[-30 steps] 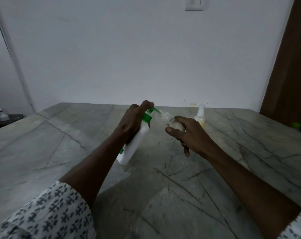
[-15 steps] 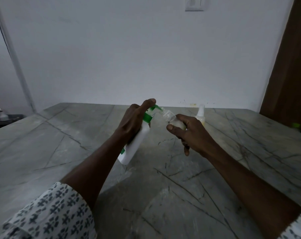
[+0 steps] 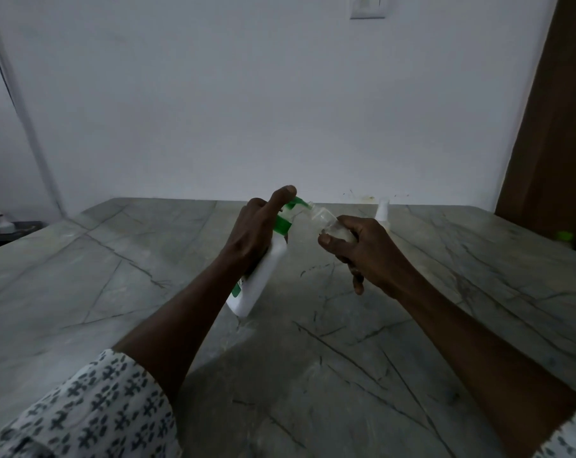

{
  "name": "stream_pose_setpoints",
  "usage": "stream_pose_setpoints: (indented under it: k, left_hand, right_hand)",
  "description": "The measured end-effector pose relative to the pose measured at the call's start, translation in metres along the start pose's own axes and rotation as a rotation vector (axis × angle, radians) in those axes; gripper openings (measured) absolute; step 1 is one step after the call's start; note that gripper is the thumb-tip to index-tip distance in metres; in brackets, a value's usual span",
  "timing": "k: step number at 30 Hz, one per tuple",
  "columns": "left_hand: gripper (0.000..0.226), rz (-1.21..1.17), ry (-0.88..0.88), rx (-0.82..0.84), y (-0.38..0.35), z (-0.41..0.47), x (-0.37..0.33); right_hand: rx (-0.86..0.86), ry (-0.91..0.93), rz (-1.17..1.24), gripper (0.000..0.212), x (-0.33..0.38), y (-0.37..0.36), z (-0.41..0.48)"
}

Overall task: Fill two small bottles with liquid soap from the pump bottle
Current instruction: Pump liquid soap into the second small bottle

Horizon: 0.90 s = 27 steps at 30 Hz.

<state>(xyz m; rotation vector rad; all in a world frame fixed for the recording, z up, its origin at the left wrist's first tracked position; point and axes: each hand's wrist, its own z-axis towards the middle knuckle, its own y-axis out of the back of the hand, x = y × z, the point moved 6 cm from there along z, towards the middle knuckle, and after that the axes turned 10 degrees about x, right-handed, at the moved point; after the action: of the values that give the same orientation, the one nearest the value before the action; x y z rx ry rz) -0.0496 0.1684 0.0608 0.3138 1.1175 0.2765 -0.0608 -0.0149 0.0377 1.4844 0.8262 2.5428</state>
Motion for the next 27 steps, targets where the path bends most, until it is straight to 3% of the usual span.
stream_pose_setpoints:
  k: [4,8,11,14,16,22,27]
  left_hand:
    - [0.04,-0.01,-0.035,-0.019,0.001,-0.004,-0.004]
    - [0.037,-0.012,-0.043,0.003,0.001,-0.001,-0.001]
    - [0.048,-0.074,-0.038,0.024,0.002,0.004,0.007]
    - [0.087,-0.052,-0.012,0.07,-0.002,0.007,0.01]
    - [0.098,-0.038,0.008,0.077,-0.003,0.007,0.009]
    - [0.05,-0.044,0.014,-0.014,0.0,0.003,0.005]
    - [0.053,-0.032,-0.002,-0.042,0.002,0.006,0.008]
  right_hand:
    - [0.019,0.001,-0.014,0.022,-0.002,-0.004,0.0]
    - [0.031,0.009,-0.014,0.022,-0.001,-0.006,-0.002]
    - [0.018,0.019,-0.006,0.018,0.001,-0.004,-0.002]
    - [0.0,0.013,0.007,0.014,0.001,-0.001,-0.001]
    - [-0.004,0.001,0.001,0.018,0.0,0.0,-0.001]
    - [0.021,-0.005,-0.016,0.025,-0.004,-0.005,-0.001]
    - [0.014,-0.007,-0.025,0.029,-0.003,-0.009,-0.001]
